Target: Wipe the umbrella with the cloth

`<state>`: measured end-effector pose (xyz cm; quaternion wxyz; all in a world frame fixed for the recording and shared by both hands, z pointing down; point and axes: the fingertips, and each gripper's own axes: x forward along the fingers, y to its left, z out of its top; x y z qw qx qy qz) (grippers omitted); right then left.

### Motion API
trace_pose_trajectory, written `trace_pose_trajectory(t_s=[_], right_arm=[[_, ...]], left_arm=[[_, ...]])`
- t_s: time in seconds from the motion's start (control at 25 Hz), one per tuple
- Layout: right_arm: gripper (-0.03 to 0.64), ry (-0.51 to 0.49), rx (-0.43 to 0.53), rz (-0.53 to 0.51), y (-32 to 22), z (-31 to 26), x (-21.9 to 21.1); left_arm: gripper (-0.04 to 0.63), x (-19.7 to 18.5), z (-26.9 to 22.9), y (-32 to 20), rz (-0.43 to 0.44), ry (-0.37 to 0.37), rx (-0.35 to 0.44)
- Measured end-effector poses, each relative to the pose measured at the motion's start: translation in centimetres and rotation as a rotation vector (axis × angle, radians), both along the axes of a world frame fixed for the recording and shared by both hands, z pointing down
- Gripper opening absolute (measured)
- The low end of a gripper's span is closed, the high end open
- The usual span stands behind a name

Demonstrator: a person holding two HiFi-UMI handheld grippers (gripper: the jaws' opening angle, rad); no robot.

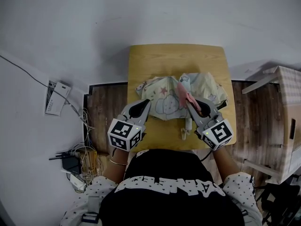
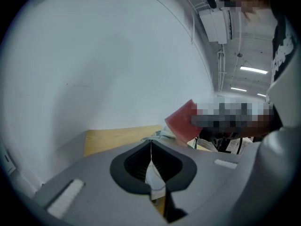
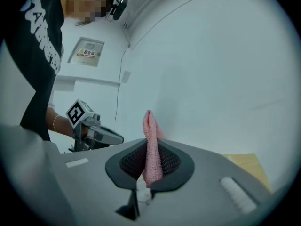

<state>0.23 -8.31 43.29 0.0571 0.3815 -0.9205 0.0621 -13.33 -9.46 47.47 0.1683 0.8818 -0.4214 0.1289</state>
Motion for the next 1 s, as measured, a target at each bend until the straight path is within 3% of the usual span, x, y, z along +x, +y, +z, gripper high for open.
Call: trace_pose_trajectory(t_s=[1.0], right_arm=[[0.031, -0.045, -0.081, 0.034, -1.3, 1.6, 0.7]], left_arm=[[0.002, -0.1, -0.6, -0.7, -0.003, -0.014, 0.009]])
